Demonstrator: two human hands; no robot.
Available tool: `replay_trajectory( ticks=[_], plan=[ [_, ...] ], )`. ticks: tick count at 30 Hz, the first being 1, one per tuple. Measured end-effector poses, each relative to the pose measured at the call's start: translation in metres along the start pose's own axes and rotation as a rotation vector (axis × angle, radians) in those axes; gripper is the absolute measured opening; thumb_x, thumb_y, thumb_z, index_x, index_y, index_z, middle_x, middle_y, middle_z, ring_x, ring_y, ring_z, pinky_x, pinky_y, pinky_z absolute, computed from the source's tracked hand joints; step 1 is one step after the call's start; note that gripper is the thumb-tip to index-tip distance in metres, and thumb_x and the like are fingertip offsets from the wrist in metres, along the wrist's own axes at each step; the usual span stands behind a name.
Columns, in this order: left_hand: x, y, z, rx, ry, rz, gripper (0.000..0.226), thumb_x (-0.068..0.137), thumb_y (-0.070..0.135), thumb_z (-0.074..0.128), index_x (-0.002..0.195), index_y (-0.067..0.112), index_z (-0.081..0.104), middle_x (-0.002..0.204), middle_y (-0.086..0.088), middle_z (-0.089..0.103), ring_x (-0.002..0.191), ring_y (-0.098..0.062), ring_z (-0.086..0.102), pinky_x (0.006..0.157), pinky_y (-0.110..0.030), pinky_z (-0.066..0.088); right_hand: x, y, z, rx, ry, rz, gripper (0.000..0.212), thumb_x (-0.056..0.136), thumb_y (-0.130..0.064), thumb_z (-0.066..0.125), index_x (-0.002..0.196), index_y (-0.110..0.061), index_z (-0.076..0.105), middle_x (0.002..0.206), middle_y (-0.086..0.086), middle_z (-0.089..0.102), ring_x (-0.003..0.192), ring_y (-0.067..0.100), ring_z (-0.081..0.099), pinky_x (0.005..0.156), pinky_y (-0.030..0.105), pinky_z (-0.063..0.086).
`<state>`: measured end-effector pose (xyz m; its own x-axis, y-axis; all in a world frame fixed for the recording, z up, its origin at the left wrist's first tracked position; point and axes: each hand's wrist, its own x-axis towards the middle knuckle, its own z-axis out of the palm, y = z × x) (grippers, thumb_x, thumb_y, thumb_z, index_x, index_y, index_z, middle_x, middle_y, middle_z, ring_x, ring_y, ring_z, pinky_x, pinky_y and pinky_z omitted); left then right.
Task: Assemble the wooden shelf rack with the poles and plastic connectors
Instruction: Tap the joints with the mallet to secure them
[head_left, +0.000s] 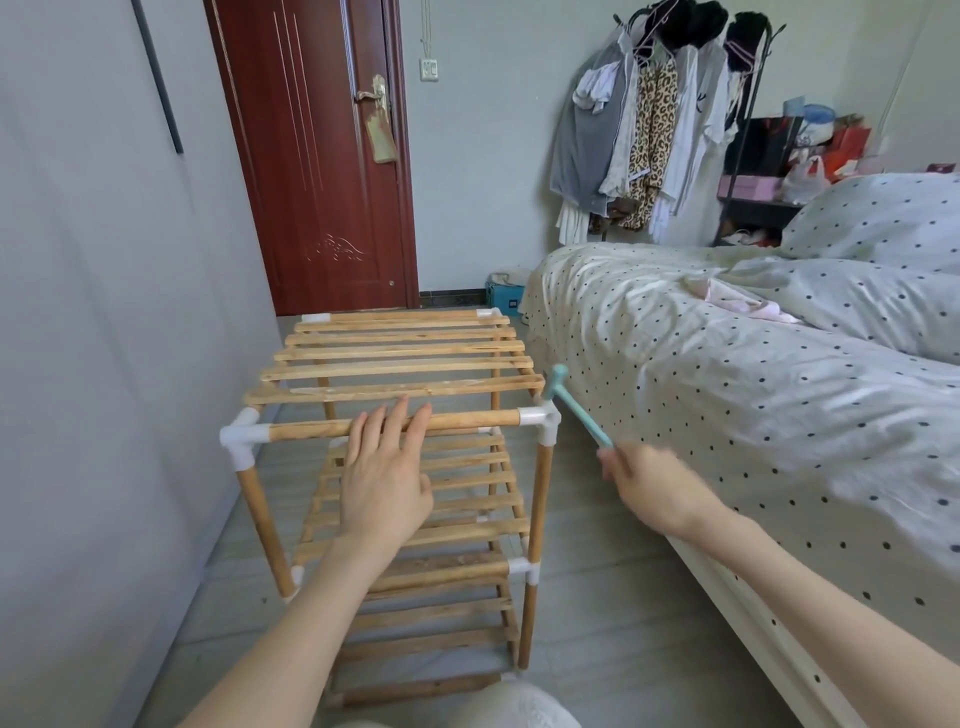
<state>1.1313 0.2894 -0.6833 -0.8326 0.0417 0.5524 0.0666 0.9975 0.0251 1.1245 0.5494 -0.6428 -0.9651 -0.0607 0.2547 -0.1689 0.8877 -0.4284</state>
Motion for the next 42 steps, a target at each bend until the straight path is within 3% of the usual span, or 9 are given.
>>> replay_trajectory(
  ticks=[2, 6, 11, 16, 20, 31, 35, 40, 42],
  plan=[
    [-0.001, 0.000, 0.000, -0.007, -0.001, -0.002, 0.072, 0.080, 0.013, 0.060, 0.146, 0.016, 0.030, 0.151, -0.010, 0.030, 0.139, -0.028, 0.024, 0.119, -0.042, 0.003, 0.004, 0.008, -0.003, 0.044, -0.044, 0.004, 0.035, 0.099, -0.033, 0.036, 0.085, -0.007, 0.055, 0.074, 0.011, 0.060, 0.075, 0.034, 0.057, 0.068, 0.037, 0.045],
    [0.000, 0.001, 0.000, -0.014, 0.002, -0.013, 0.072, 0.079, 0.012, 0.060, 0.145, 0.016, 0.031, 0.150, -0.010, 0.031, 0.139, -0.028, 0.025, 0.118, -0.042, 0.002, 0.002, 0.000, -0.019, 0.475, 0.584, -0.119, 0.033, 0.098, -0.034, 0.035, 0.076, -0.013, 0.049, 0.054, -0.007, 0.045, 0.049, 0.018, 0.043, 0.050, 0.034, 0.031],
    [0.000, 0.002, -0.001, -0.008, -0.009, -0.027, 0.071, 0.082, 0.014, 0.058, 0.146, 0.018, 0.028, 0.152, -0.008, 0.027, 0.140, -0.026, 0.021, 0.119, -0.041, 0.001, -0.007, 0.004, 0.001, -0.065, -0.185, -0.002, 0.034, 0.101, -0.039, 0.027, 0.083, -0.014, 0.042, 0.077, 0.006, 0.054, 0.073, 0.028, 0.051, 0.069, 0.035, 0.043],
    [0.000, 0.003, -0.002, 0.007, -0.008, -0.029, 0.070, 0.084, 0.016, 0.056, 0.147, 0.019, 0.025, 0.153, -0.006, 0.025, 0.140, -0.025, 0.019, 0.119, -0.040, -0.001, -0.002, -0.003, -0.005, 0.710, 0.406, 0.000, 0.037, 0.100, -0.034, 0.030, 0.066, -0.021, 0.035, 0.056, -0.004, 0.038, 0.050, 0.012, 0.034, 0.048, 0.025, 0.030],
    [-0.001, 0.002, -0.003, 0.008, -0.017, -0.032, 0.070, 0.083, 0.016, 0.056, 0.147, 0.019, 0.026, 0.152, -0.006, 0.027, 0.140, -0.024, 0.020, 0.119, -0.040, 0.000, -0.009, 0.000, 0.011, 0.589, -0.321, 0.307, 0.034, 0.101, -0.034, 0.031, 0.074, -0.014, 0.039, 0.051, -0.002, 0.032, 0.033, 0.009, 0.026, 0.035, 0.019, 0.022],
    [-0.001, 0.001, -0.002, -0.001, -0.010, -0.033, 0.071, 0.079, 0.014, 0.060, 0.144, 0.017, 0.033, 0.148, -0.009, 0.034, 0.137, -0.028, 0.026, 0.118, -0.041, 0.003, 0.000, -0.012, -0.033, 0.313, 0.028, -0.004, 0.032, 0.100, -0.028, 0.037, 0.082, -0.013, 0.059, 0.058, -0.006, 0.044, 0.053, 0.011, 0.039, 0.053, 0.028, 0.030],
    [-0.001, 0.002, -0.002, 0.002, -0.009, -0.035, 0.072, 0.079, 0.015, 0.060, 0.145, 0.018, 0.031, 0.149, -0.008, 0.032, 0.137, -0.027, 0.025, 0.118, -0.040, 0.002, 0.000, -0.013, -0.036, 0.467, 0.444, -0.088, 0.026, 0.099, -0.026, 0.036, 0.089, -0.011, 0.055, 0.055, -0.009, 0.043, 0.049, 0.014, 0.039, 0.049, 0.029, 0.028],
    [-0.002, 0.001, -0.002, 0.001, -0.010, -0.028, 0.071, 0.078, 0.014, 0.063, 0.143, 0.016, 0.035, 0.146, -0.009, 0.036, 0.135, -0.028, 0.028, 0.118, -0.042, 0.006, -0.010, 0.001, -0.006, 0.041, -0.029, -0.125, 0.032, 0.100, -0.030, 0.034, 0.085, -0.010, 0.053, 0.065, 0.006, 0.053, 0.068, 0.034, 0.055, 0.065, 0.036, 0.044],
    [-0.001, 0.000, -0.001, -0.003, 0.001, -0.027, 0.071, 0.076, 0.013, 0.064, 0.142, 0.015, 0.037, 0.145, -0.010, 0.038, 0.135, -0.029, 0.030, 0.117, -0.043, 0.007, -0.002, 0.003, -0.014, 0.218, 0.251, -0.164, 0.031, 0.099, -0.030, 0.039, 0.080, -0.009, 0.053, 0.054, -0.002, 0.046, 0.052, 0.024, 0.046, 0.055, 0.031, 0.038]
  ],
)
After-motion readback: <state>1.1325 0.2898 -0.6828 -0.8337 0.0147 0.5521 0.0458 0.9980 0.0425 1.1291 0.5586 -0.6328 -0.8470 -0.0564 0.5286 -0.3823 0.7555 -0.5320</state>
